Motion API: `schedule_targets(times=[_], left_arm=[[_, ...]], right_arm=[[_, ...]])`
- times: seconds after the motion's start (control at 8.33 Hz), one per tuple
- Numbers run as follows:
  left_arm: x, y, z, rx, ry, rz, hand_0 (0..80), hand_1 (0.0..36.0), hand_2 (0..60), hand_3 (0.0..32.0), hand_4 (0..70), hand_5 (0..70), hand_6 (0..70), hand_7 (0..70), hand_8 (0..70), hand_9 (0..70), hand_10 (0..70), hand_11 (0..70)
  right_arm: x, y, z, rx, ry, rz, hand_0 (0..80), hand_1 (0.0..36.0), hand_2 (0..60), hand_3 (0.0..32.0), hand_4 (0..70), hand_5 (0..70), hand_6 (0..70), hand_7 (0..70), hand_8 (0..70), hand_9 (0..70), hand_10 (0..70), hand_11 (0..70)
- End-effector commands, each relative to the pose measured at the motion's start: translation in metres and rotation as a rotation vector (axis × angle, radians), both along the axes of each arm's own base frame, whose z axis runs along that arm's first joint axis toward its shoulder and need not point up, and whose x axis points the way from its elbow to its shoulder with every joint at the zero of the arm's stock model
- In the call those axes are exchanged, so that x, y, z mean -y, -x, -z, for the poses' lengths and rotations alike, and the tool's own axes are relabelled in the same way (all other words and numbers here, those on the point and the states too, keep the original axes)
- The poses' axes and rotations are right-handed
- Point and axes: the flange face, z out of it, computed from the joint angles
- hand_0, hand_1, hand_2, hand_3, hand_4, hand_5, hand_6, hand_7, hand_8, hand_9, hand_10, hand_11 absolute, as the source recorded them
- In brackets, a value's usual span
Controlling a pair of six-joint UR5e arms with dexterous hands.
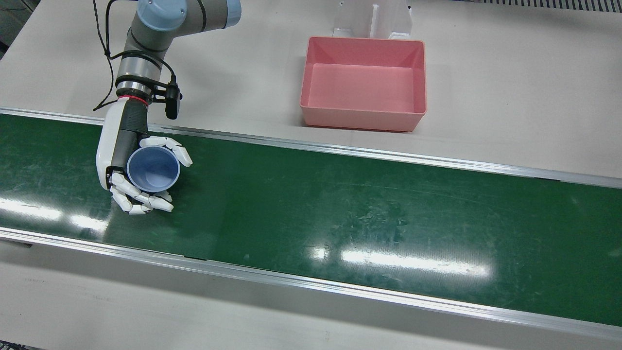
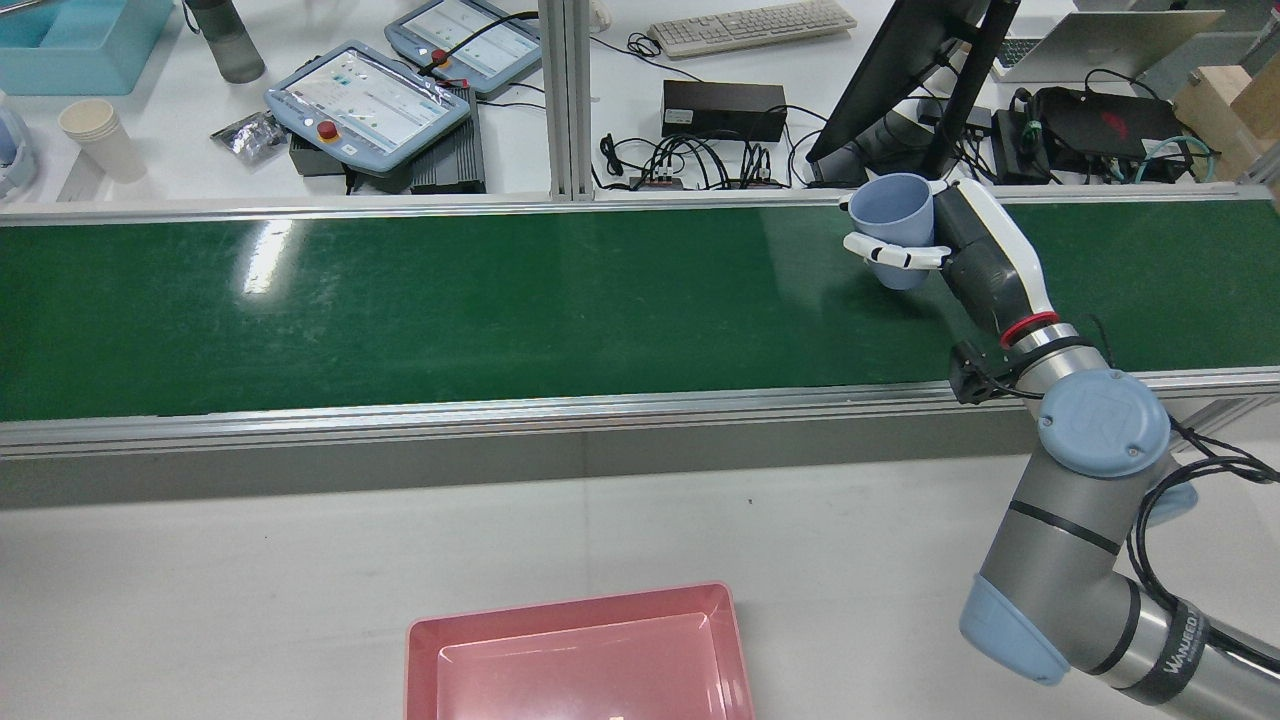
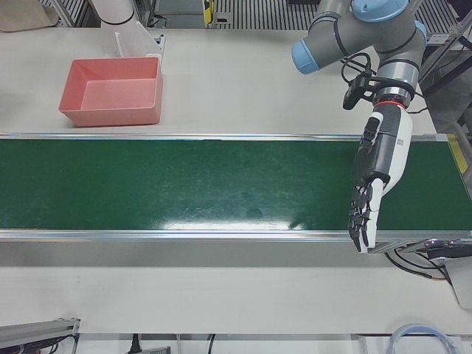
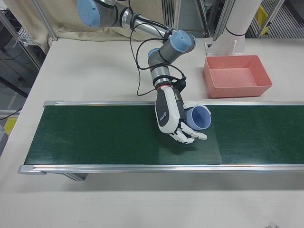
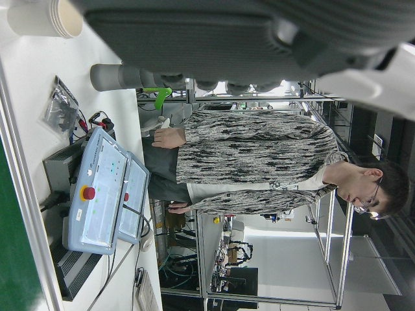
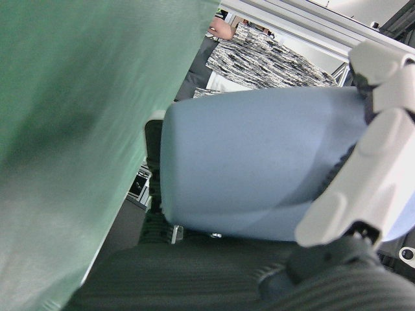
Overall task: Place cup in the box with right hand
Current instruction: 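Close the right hand fingers around the light blue cup, then lift the cup off the belt and carry it over the pink tray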
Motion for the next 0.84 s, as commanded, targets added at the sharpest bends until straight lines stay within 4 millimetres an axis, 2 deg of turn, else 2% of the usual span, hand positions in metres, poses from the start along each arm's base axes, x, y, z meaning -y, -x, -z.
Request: schedule_targets(times=[0.0, 0.12, 0.24, 0.36, 0.6, 0.72], left_arm=[[0.000, 0.000, 0.000, 0.000, 0.001, -0.001, 0.0, 0.0, 0.0, 0.0, 0.0, 0.0, 0.0, 0.0, 0.0, 0.0, 0.0, 0.0], [0.000, 0.000, 0.000, 0.000, 0.001, -0.001, 0.0, 0.0, 0.0, 0.0, 0.0, 0.0, 0.0, 0.0, 0.0, 0.0, 0.0, 0.0], [0.000, 0.000, 0.000, 0.000, -0.001, 0.001, 0.0, 0.0, 0.0, 0.0, 0.0, 0.0, 0.0, 0.0, 0.0, 0.0, 0.0, 0.0], [0.000, 0.000, 0.000, 0.000, -0.001, 0.001, 0.0, 0.0, 0.0, 0.0, 0.0, 0.0, 0.0, 0.0, 0.0, 0.0, 0.0, 0.0], [0.000, 0.000, 0.000, 0.000, 0.001, -0.001, 0.0, 0.0, 0.0, 0.0, 0.0, 0.0, 0.0, 0.0, 0.0, 0.0, 0.0, 0.0], [0.000, 0.000, 0.000, 0.000, 0.001, 0.001, 0.0, 0.0, 0.0, 0.0, 0.0, 0.0, 0.0, 0.0, 0.0, 0.0, 0.0, 0.0]], right_arm=[[-0.038, -0.061, 0.061, 0.038, -0.093, -0.035, 41.0, 29.8, 60.0, 0.0, 70.0, 12.3, 43.2, 70.0, 70.0, 70.0, 45.9, 63.6], [-0.055, -0.076, 0.089, 0.062, -0.145, -0.037, 41.2, 28.9, 60.0, 0.0, 70.0, 12.1, 42.9, 70.0, 70.0, 70.0, 44.9, 62.2], [-0.075, -0.079, 0.117, 0.077, -0.205, -0.024, 40.6, 26.6, 60.0, 0.0, 70.0, 11.8, 42.7, 70.0, 70.0, 70.0, 45.0, 62.4], [-0.098, -0.067, 0.139, 0.074, -0.254, 0.017, 40.1, 25.0, 60.0, 0.0, 70.0, 11.5, 42.6, 70.0, 70.0, 70.0, 45.2, 62.6], [-0.138, 0.002, 0.155, 0.067, -0.284, 0.169, 43.3, 24.4, 60.0, 0.0, 70.0, 11.4, 42.5, 70.0, 70.0, 70.0, 44.9, 62.1], [-0.165, 0.039, 0.156, 0.029, -0.297, 0.241, 41.1, 22.3, 60.0, 0.0, 70.0, 11.1, 42.7, 70.0, 70.0, 70.0, 46.3, 64.0]])
